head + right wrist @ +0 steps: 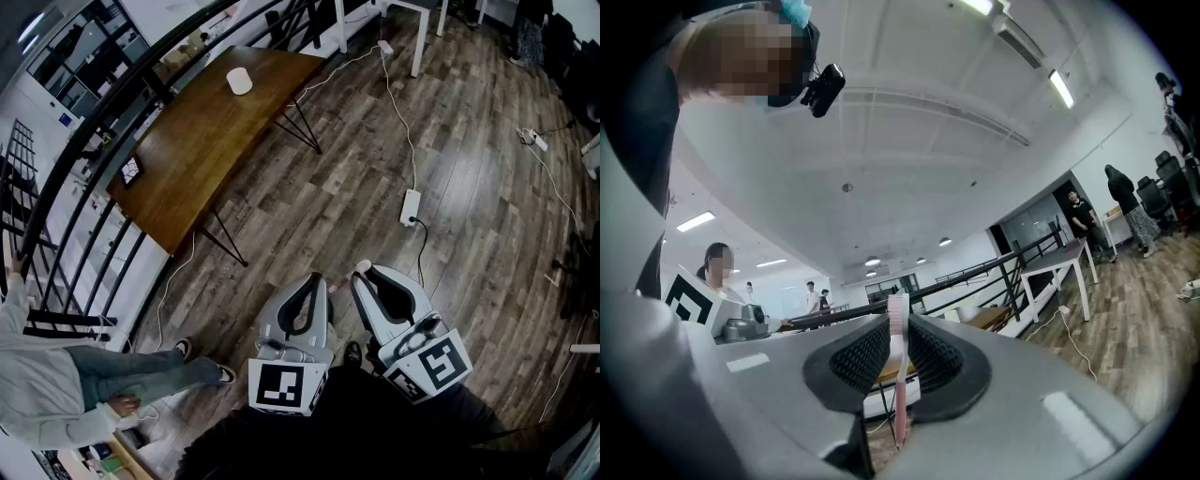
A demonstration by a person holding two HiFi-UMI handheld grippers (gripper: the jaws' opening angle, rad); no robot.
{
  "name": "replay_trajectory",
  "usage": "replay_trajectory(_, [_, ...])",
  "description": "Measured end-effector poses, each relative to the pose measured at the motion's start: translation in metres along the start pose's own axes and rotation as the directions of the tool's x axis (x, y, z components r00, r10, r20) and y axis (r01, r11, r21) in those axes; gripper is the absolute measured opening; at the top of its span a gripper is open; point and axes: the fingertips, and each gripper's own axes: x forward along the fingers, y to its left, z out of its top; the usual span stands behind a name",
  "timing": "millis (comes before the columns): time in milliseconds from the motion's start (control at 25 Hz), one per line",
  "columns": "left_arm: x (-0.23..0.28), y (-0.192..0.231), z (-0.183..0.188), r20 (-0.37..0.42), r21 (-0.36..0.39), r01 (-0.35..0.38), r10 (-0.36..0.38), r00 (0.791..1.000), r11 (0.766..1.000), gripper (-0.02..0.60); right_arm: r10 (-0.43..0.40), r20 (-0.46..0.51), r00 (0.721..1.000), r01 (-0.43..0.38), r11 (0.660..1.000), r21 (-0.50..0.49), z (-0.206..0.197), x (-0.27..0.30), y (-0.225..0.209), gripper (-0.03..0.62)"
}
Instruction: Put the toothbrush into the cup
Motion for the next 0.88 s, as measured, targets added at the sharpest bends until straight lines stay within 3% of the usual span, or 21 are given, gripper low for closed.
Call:
replay_trajectory(280, [0.042, 0.06, 0.008, 0.0, -0.008, 0.006, -0.006, 1.0, 1.0, 0.009, 0.002, -0.005, 1.0, -0.001, 1.0, 0.011, 0.002, 0.073, -0.012, 0.061])
replay_trajectory(880, [0.101, 0.156, 0.064, 0.129, -0.039, 0.009, -0.004, 0.992, 0.999, 0.009, 0.032, 0.014, 0.999, -0.031, 0.995, -0.098, 0.037, 0.188, -0.014, 0.061])
